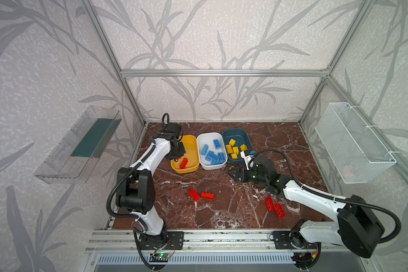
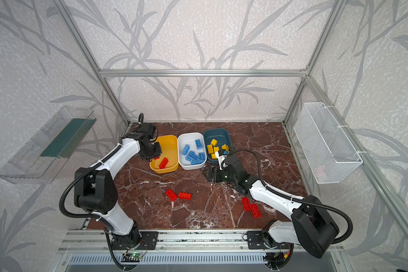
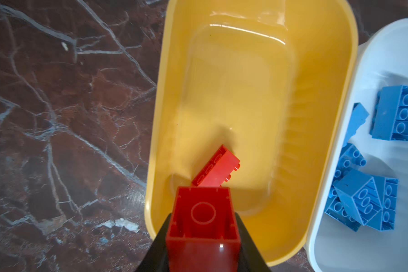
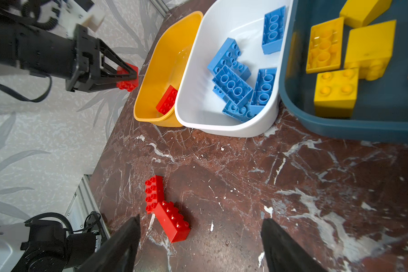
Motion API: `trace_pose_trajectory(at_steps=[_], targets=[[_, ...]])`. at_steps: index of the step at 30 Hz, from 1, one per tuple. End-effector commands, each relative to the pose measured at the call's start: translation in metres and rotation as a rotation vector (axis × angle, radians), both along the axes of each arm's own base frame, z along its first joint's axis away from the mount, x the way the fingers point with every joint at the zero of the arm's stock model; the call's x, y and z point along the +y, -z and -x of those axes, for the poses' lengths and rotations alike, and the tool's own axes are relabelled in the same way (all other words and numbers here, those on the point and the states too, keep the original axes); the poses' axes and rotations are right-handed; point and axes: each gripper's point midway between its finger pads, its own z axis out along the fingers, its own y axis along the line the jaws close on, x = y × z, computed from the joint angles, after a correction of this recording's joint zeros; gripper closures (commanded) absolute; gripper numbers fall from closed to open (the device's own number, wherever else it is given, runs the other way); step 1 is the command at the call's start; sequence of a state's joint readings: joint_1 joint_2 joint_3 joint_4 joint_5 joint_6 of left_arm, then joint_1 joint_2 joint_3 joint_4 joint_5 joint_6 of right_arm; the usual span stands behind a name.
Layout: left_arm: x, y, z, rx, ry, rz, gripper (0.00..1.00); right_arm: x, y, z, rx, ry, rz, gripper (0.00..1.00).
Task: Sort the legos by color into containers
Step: 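Lift the red 2x2 brick with the left gripper and carry it over the yellow tub, then release the red 2x2 brick into the yellow tub while right grasps a red brick, then lift the red brick with the right gripper and carry it toward the yellow tub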
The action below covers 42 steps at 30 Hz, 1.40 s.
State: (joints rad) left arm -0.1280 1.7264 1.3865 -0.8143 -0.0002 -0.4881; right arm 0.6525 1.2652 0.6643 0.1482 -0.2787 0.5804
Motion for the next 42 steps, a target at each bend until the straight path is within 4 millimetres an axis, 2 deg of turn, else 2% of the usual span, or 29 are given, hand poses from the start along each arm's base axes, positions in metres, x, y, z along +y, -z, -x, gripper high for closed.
trace_pose_trajectory(at_steps=[1,5,11,15,19,24,27,34,42], targets=[[-0.008,0.001,-0.014,-0.007,0.029,0.034,0.72,-0.026,0.011,0.008,-0.008,0.047,0.109,0.18],[-0.010,0.007,-0.021,0.005,0.030,0.035,0.70,-0.051,0.021,0.016,0.008,0.114,0.185,0.17],[-0.013,0.006,-0.025,-0.009,0.012,0.054,0.48,-0.082,0.038,0.027,0.070,0.201,0.294,0.16],[-0.013,-0.007,-0.025,-0.048,0.006,0.057,0.43,-0.104,0.048,0.034,0.119,0.269,0.382,0.13],[-0.018,-0.033,-0.021,-0.101,0.032,0.034,0.40,-0.128,0.053,0.043,0.189,0.351,0.452,0.09],[-0.040,-0.071,-0.004,-0.194,0.096,0.033,0.35,-0.151,0.061,0.059,0.278,0.413,0.536,0.08],[-0.053,-0.081,0.010,-0.226,0.131,0.048,0.32,-0.161,0.071,0.069,0.330,0.439,0.562,0.08],[-0.078,-0.089,0.044,-0.275,0.214,0.108,0.32,-0.173,0.093,0.080,0.404,0.471,0.595,0.08],[-0.074,-0.085,0.075,-0.299,0.205,0.144,0.32,-0.185,0.112,0.081,0.440,0.475,0.704,0.11]])
